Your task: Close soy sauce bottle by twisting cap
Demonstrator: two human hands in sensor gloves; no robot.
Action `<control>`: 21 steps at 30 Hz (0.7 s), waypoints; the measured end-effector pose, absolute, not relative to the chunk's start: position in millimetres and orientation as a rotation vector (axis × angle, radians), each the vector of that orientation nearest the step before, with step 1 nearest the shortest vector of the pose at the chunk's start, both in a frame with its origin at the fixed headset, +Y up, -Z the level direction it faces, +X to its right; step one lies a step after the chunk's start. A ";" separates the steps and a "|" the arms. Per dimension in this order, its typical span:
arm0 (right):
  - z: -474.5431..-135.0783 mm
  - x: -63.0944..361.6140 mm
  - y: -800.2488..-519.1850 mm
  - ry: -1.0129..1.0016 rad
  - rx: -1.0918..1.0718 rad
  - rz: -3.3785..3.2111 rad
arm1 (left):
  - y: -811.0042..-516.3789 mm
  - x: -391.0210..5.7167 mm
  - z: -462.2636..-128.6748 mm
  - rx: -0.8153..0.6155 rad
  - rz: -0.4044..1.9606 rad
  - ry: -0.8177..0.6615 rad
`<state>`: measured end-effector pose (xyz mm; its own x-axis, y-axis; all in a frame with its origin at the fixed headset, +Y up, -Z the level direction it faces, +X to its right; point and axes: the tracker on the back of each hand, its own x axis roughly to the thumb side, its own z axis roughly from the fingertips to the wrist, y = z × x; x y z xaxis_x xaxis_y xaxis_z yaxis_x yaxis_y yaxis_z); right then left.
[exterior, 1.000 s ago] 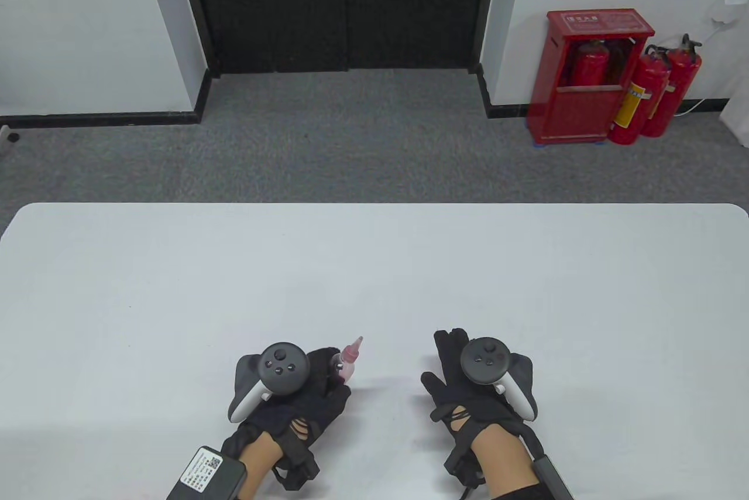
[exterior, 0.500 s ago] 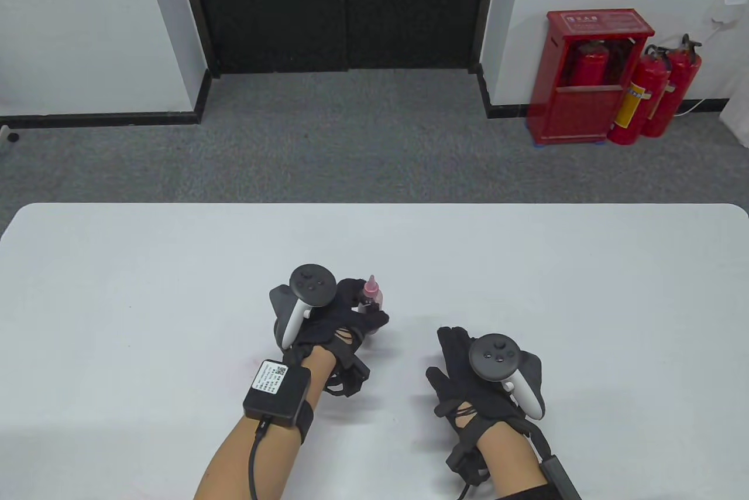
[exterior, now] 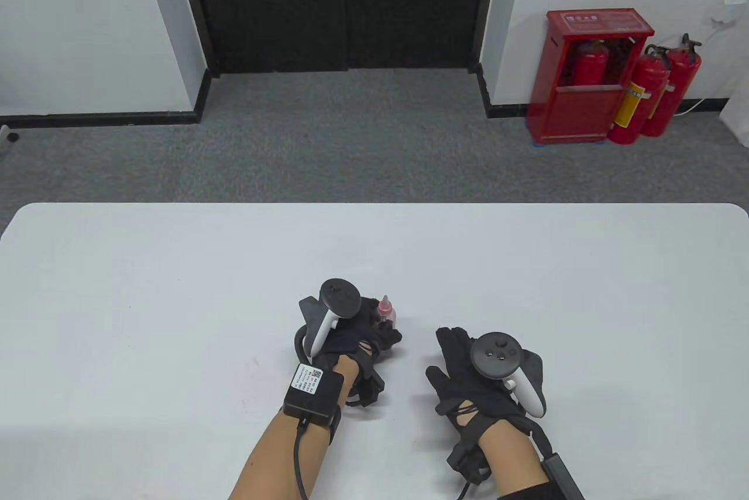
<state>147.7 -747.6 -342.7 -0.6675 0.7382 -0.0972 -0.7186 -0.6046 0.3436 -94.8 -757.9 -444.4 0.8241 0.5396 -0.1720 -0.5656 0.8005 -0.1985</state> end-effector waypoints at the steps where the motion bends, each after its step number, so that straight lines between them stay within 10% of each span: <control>1: -342.5 147.6 -747.3 0.458 0.069 2.256 | -757.8 -94.3 -443.4 -0.243 0.595 0.100; 13: -343.7 147.3 -749.4 0.471 0.064 2.260 | -715.9 -128.1 -400.6 -0.328 0.334 -0.157; 21: -343.4 147.8 -750.3 0.492 0.058 2.257 | -741.4 -171.8 -359.6 -0.335 0.379 -0.178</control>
